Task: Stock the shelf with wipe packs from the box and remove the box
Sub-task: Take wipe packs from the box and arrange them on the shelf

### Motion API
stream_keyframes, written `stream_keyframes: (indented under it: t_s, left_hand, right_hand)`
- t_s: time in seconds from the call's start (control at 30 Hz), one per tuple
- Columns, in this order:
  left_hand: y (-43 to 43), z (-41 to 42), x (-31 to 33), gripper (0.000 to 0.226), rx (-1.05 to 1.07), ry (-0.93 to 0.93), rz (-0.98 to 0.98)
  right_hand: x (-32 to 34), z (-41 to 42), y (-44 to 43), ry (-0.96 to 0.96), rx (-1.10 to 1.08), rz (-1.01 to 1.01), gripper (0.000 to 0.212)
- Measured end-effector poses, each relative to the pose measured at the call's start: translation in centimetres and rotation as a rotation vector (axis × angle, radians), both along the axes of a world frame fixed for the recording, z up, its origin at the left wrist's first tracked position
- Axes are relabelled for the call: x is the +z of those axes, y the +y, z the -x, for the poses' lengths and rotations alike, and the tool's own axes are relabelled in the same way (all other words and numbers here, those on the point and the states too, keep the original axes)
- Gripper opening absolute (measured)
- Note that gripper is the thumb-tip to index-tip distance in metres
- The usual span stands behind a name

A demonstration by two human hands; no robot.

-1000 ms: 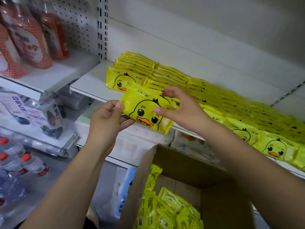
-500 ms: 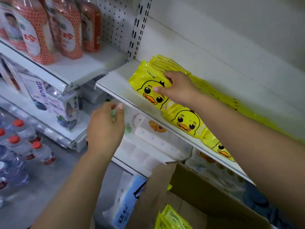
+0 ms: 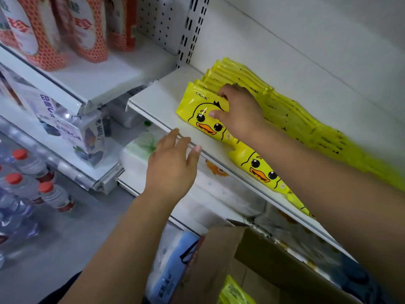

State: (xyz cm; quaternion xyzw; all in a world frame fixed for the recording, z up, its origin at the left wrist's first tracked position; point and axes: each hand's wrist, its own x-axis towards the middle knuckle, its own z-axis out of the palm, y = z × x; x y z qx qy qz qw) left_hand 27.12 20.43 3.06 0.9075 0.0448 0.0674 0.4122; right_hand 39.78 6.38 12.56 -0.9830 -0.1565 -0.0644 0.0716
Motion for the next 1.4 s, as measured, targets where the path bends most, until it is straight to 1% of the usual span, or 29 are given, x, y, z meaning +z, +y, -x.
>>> stream_keyframes:
  t_s: [0.13, 0.3, 0.4, 0.5, 0.67, 0.77, 0.83, 0.97, 1.0, 1.1, 1.2, 1.27, 1.33, 1.4]
  left_hand:
    - [-0.5, -0.2, -0.3, 0.049, 0.017, 0.007, -0.057]
    - [-1.2, 0.8, 0.2, 0.059, -0.006, -0.039, -0.051]
    - [-1.8, 1.7, 0.6, 0.046, -0.026, -0.1, -0.034]
    - [-2.8, 2.9, 0.7, 0.041, -0.062, -0.156, -0.011]
    - [-5.6, 6.2, 0.3, 0.042, -0.221, -0.206, -0.033]
    - [-7.6, 9.4, -0.4, 0.054, -0.301, -0.119, -0.072]
    - [-8.9, 11.7, -1.0, 0.063, -0.319, -0.026, -0.086]
    - [-11.4, 16.4, -2.0, 0.066, -0.321, 0.121, -0.095]
    - [-11.8, 17.6, -2.3, 0.07, -0.315, 0.158, -0.12]
    - [-12.5, 20.6, -3.6, 0.085, -0.326, 0.23, -0.277]
    - [-12.8, 22.8, -4.3, 0.09, -0.304, 0.285, -0.34]
    - [-13.2, 23.8, -4.3, 0.089, -0.287, 0.283, -0.358]
    - [-13.5, 24.0, -4.3, 0.09, -0.28, 0.279, -0.389]
    - [-13.5, 23.6, -4.6, 0.09, -0.277, 0.284, -0.401]
  right_hand:
    - [-0.1, 0.7, -0.3, -0.01, 0.022, -0.02, 0.053]
    - [0.7, 3.9, -2.2, -0.118, 0.063, 0.001, 0.055]
    - [0.9, 7.3, -4.3, -0.208, 0.099, -0.024, 0.046]
    - [0.6, 11.4, -7.1, -0.277, 0.123, -0.04, 0.039]
    - [-1.0, 19.3, -12.4, -0.248, 0.078, -0.056, 0.039]
    - [-2.6, 24.5, -15.6, -0.198, 0.03, -0.073, 0.037]
    - [-4.4, 28.4, -17.7, -0.139, 0.02, -0.134, 0.035]
    - [-9.3, 36.5, -21.1, 0.121, -0.084, -0.274, 0.042]
    - [-10.8, 38.0, -21.8, 0.186, -0.116, -0.282, 0.044]
    - [-15.6, 41.4, -24.1, 0.367, -0.226, -0.247, 0.048]
    - [-20.2, 43.2, -26.6, 0.621, -0.328, -0.22, 0.042]
    - [-22.2, 43.3, -27.3, 0.772, -0.406, -0.181, 0.048]
    - [-23.7, 42.7, -27.4, 0.827, -0.454, -0.172, 0.053]
    - [-25.2, 42.3, -27.1, 0.841, -0.464, -0.162, 0.057]
